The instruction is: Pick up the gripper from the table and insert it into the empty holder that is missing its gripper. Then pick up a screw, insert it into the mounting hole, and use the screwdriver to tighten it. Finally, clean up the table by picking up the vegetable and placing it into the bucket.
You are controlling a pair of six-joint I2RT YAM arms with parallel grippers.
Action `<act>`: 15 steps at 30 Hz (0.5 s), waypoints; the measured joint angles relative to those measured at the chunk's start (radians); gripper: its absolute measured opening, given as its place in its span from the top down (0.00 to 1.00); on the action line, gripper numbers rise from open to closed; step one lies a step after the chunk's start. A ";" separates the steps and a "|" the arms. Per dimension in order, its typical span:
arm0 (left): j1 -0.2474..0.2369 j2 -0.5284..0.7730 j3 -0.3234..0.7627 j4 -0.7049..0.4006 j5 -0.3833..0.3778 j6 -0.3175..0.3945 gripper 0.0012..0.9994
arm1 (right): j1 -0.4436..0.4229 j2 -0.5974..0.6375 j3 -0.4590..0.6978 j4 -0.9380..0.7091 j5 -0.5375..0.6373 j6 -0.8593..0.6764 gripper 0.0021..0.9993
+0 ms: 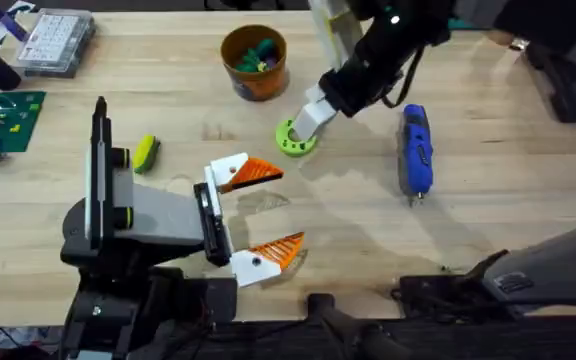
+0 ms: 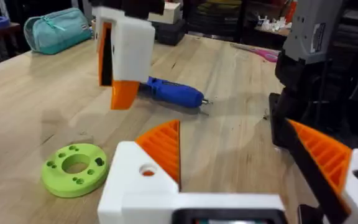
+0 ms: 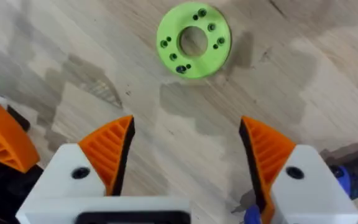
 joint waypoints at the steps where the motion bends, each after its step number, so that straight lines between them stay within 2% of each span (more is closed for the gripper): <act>1: 0.000 0.000 0.000 0.000 0.000 0.000 0.01 | 0.006 0.006 0.000 -0.001 0.005 -0.001 0.00; 11: 0.000 0.000 0.000 0.000 0.000 0.000 0.01 | 0.019 0.020 0.001 -0.010 0.063 0.004 0.00; 15: 0.000 0.000 0.000 0.000 0.000 0.000 0.01 | 0.029 -0.001 -0.043 0.066 0.078 0.008 0.00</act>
